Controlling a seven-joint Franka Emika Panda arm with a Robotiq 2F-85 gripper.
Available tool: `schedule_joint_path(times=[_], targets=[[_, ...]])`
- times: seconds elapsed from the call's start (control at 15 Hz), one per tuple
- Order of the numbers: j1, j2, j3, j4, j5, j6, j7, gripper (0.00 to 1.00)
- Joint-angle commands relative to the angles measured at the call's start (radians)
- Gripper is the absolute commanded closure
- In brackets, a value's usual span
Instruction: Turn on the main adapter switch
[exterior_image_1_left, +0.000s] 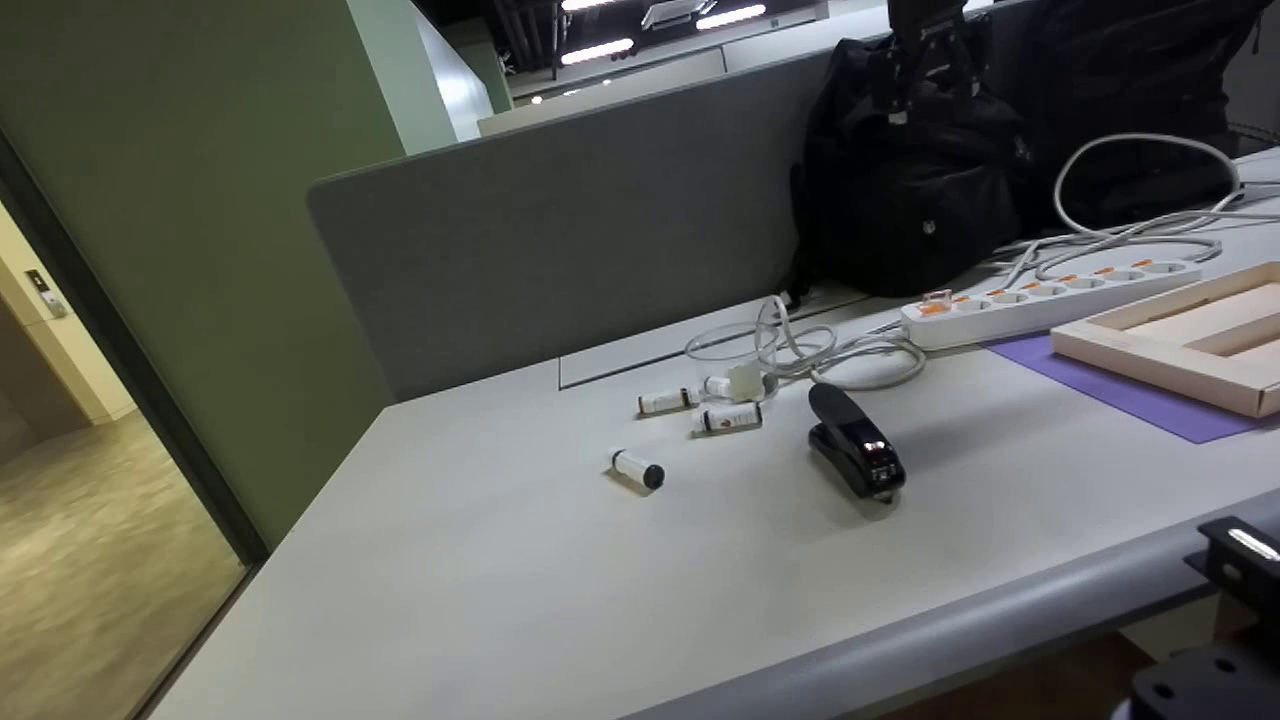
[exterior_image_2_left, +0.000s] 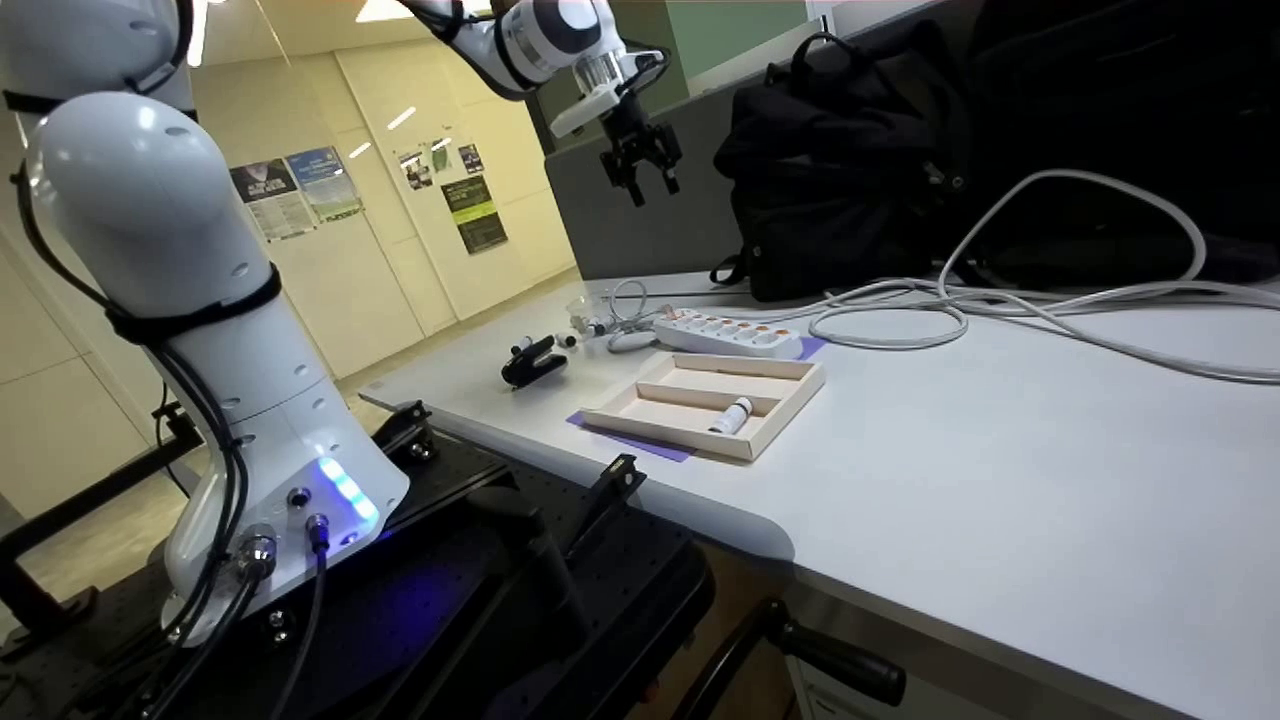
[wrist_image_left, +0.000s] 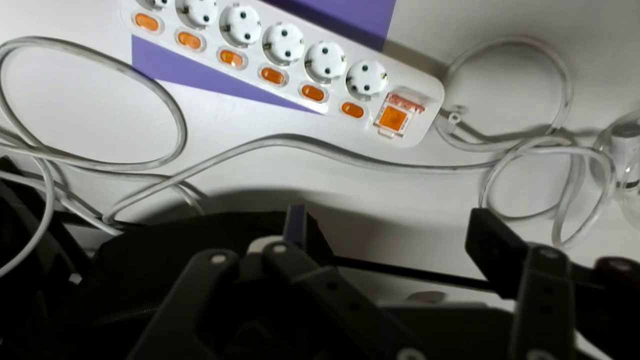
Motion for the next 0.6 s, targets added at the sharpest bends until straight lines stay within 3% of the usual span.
schedule_joint_path(times=[0.0, 0.2, 0.53], targets=[[0.049, 0.117, -0.043, 0.109, -0.082, 0.004, 0.15, 0.49], [0.095, 0.189, -0.085, 0.118, -0.152, 0.019, 0.27, 0.69], [0.151, 0.275, -0.118, 0.122, -0.157, 0.048, 0.348, 1.0]])
